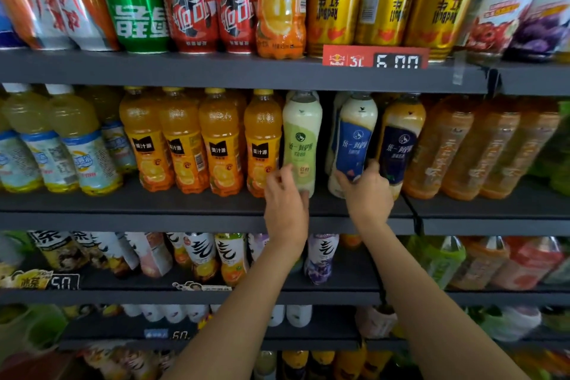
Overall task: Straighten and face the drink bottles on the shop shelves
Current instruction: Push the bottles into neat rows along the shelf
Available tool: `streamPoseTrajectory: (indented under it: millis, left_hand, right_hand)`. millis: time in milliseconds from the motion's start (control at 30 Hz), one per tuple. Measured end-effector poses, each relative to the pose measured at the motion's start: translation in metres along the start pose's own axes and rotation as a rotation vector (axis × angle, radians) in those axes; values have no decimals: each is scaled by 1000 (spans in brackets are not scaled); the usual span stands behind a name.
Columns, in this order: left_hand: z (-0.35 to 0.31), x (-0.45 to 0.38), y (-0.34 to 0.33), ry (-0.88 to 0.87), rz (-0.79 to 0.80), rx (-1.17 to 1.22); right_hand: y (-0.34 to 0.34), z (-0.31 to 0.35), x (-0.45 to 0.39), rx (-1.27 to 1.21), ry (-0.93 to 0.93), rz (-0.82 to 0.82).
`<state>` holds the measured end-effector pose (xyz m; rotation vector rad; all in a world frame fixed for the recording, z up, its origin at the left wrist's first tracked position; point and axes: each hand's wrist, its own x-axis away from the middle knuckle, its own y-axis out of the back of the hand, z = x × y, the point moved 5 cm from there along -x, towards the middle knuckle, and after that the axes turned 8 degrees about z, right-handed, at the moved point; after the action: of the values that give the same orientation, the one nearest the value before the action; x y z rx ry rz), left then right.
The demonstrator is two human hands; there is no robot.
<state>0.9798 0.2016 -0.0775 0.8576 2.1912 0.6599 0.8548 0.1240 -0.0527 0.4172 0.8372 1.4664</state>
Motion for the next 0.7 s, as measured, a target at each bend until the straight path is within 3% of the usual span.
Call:
streamPoseTrajectory:
  millis: [133,400,500,567,700]
  left_hand:
    - [-3,-7,-3,52,-17,-65]
    - [-3,-4,-3,33,-70,-41]
    - [-12,1,-4,-84,-143,-73]
    - [-25,4,-14,-183,-106,-101]
    - [-39,-1,-31,-198,-35,-62]
  right_hand:
    - [-5,6,-17,20,-15,92]
    - [-2,5,-10,64,27,70]
    - [-1,6,-6,74,47,63]
    - [0,6,-4,77,53,66]
    - [1,5,-6,84,64,78]
